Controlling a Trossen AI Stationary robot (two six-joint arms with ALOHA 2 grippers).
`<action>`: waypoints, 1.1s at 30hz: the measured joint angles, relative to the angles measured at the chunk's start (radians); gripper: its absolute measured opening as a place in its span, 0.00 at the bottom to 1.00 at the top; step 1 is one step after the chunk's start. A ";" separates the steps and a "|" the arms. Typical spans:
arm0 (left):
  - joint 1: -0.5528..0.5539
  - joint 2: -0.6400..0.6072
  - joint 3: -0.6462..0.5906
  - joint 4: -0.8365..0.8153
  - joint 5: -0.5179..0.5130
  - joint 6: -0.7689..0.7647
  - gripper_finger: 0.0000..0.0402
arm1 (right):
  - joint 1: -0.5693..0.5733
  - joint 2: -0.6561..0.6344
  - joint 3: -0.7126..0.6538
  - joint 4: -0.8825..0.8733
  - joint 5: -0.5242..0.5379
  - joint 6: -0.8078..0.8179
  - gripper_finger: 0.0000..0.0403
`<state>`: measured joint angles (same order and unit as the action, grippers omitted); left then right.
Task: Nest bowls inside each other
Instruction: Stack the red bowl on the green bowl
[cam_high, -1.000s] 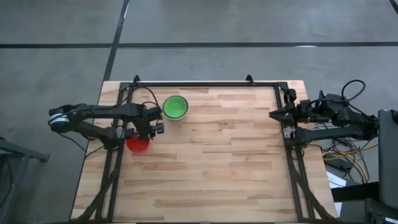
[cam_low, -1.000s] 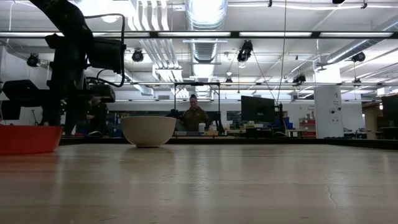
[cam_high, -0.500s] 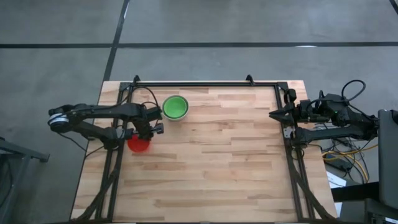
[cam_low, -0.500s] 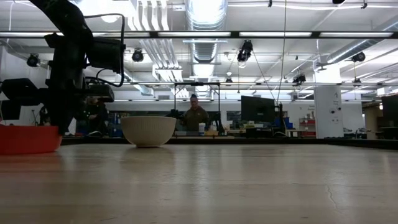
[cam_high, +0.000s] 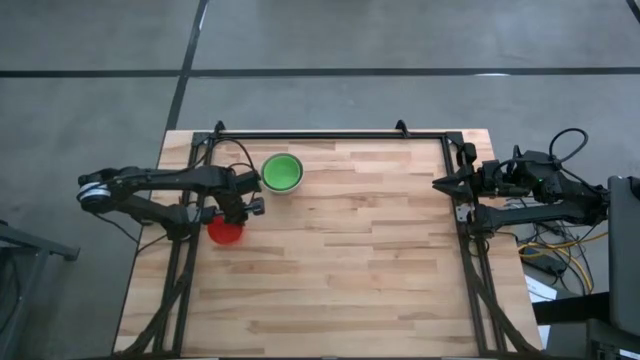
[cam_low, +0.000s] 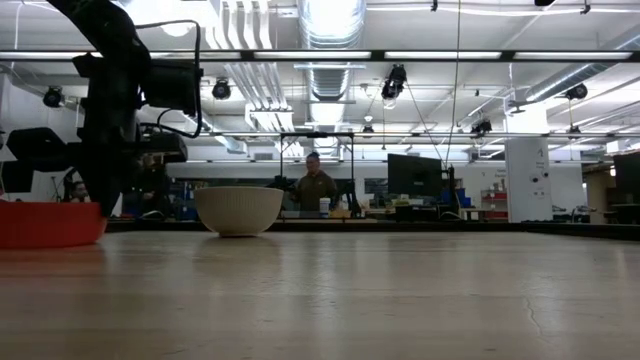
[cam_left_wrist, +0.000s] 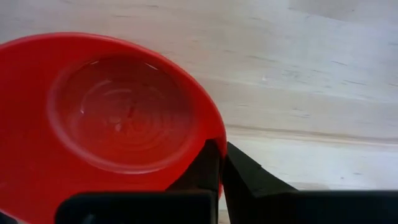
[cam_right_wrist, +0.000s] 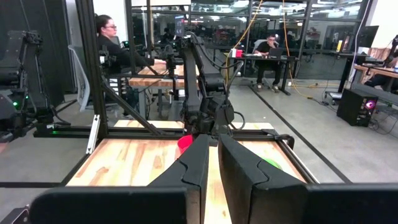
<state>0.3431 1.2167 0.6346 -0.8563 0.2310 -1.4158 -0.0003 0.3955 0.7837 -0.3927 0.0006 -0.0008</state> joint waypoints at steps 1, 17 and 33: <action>0.000 0.000 0.000 0.001 0.000 0.000 0.01 | 0.000 0.000 0.000 0.000 0.000 0.000 0.08; 0.000 -0.027 0.038 0.029 -0.077 0.049 0.02 | 0.000 0.000 0.000 0.000 0.000 0.000 0.08; 0.002 -0.027 0.185 -0.107 -0.199 0.131 0.02 | 0.000 0.000 0.000 0.000 0.000 0.000 0.08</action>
<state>0.3451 1.1892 0.8195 -0.9633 0.0323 -1.2845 -0.0004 0.3958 0.7834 -0.3927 0.0006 -0.0006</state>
